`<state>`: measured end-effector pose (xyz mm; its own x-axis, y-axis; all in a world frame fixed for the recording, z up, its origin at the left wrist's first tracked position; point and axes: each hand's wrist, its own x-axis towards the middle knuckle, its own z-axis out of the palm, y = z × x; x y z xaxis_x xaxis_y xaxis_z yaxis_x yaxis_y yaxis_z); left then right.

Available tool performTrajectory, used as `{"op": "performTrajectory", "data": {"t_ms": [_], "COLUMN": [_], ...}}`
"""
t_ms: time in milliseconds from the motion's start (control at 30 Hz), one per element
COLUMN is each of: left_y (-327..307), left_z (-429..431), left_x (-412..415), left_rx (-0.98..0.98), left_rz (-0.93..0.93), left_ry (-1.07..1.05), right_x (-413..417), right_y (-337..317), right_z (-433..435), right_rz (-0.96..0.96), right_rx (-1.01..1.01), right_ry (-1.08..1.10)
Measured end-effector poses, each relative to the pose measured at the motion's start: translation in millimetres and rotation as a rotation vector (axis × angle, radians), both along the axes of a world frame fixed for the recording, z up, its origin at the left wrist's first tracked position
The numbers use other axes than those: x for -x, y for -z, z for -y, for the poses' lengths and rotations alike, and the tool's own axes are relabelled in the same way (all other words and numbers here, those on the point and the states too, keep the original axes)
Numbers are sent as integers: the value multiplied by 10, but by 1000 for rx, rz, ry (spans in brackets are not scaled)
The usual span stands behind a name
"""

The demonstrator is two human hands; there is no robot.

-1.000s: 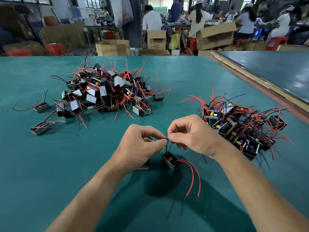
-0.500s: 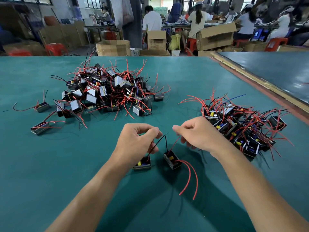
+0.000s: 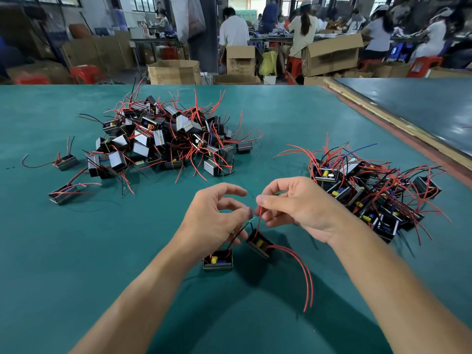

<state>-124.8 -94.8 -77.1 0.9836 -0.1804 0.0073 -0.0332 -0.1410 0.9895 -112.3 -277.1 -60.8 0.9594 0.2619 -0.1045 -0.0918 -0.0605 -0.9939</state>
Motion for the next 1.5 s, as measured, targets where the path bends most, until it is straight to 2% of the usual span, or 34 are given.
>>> {"op": "performTrajectory", "data": {"t_ms": [233, 567, 967, 1133, 1500], "left_y": [-35, -49, -2, -20, -45], "left_z": [18, 23, 67, 68, 38], "left_x": [29, 38, 50, 75, 60], "left_rx": [14, -1, -72, -114, -2], "left_rz": [-50, -43, -19, 12, 10], "left_ry": [34, 63, 104, 127, 1], "right_x": [-19, 1, -6, -9, -98], "right_y": [69, 43, 97, 116, 151], "right_z": [-48, -37, -83, -127, 7], "right_rz": [206, 209, 335, 441, 436], "right_rx": [226, 202, 154, 227, 322], "right_ry": [58, 6, 10, 61, 121]}}
